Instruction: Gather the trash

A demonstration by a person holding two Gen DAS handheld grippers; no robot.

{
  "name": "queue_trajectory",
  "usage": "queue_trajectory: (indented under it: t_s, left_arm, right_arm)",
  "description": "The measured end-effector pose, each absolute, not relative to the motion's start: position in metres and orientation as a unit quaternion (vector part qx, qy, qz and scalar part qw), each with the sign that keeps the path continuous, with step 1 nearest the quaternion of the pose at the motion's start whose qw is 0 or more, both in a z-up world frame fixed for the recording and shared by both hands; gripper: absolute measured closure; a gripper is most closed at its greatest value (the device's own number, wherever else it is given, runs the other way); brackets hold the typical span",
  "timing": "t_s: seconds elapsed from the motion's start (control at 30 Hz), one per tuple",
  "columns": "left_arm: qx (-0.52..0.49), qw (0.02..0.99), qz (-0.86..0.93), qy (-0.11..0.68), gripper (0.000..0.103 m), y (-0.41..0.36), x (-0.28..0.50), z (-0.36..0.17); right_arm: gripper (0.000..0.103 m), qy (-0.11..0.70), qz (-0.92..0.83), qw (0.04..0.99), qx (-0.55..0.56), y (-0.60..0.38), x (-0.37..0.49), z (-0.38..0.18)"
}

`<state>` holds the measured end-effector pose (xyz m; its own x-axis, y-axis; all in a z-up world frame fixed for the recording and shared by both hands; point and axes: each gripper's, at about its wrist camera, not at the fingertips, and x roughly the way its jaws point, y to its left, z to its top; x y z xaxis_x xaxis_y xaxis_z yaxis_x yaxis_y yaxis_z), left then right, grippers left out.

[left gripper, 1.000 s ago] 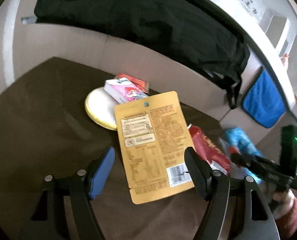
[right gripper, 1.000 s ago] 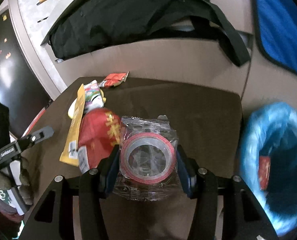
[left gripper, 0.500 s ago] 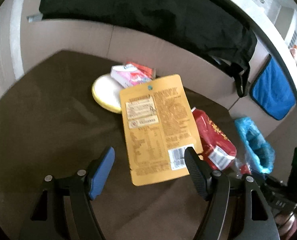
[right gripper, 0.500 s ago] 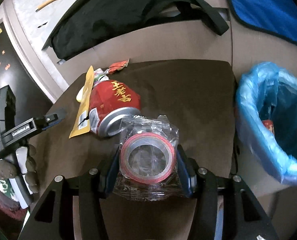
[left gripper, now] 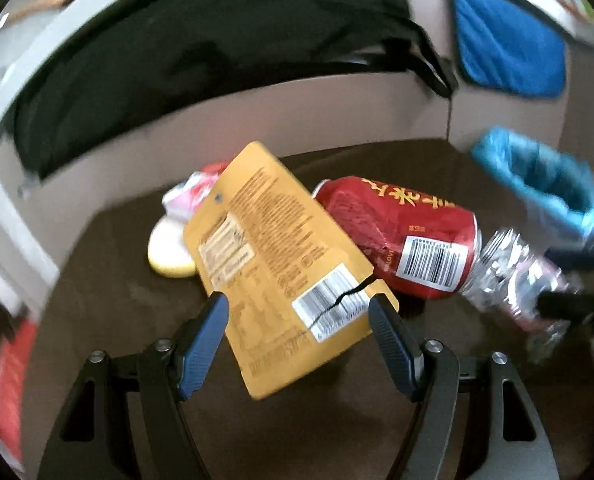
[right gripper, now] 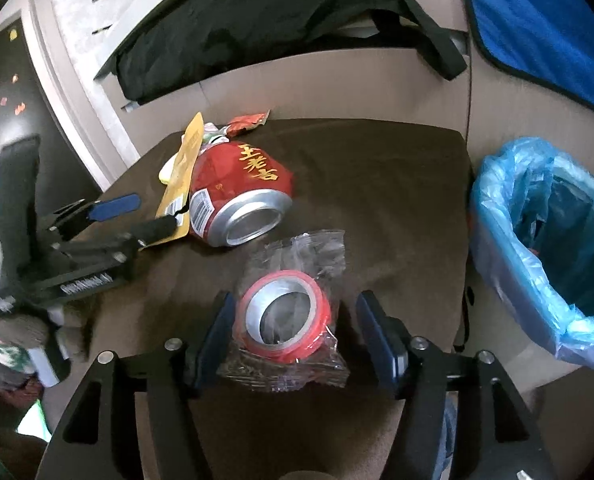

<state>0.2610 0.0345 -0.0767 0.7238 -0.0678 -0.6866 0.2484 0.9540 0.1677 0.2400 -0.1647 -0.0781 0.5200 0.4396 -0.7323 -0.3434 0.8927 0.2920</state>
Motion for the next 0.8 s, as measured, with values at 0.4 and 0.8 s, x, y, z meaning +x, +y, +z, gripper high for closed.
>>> queue_trajectory:
  t_s: [0.4, 0.8]
  left_arm:
    - [0.015, 0.905, -0.076, 0.418, 0.095, 0.080, 0.310, -0.081]
    - [-0.094, 0.938, -0.055, 0.328, 0.100, 0.143, 0.271, -0.012]
  right_arm:
    - [0.043, 0.435, 0.217, 0.872, 0.063, -0.170, 0.232, -0.075]
    - [0.038, 0.424, 0.218, 0.879, -0.029, -0.137, 0.230, -0.068]
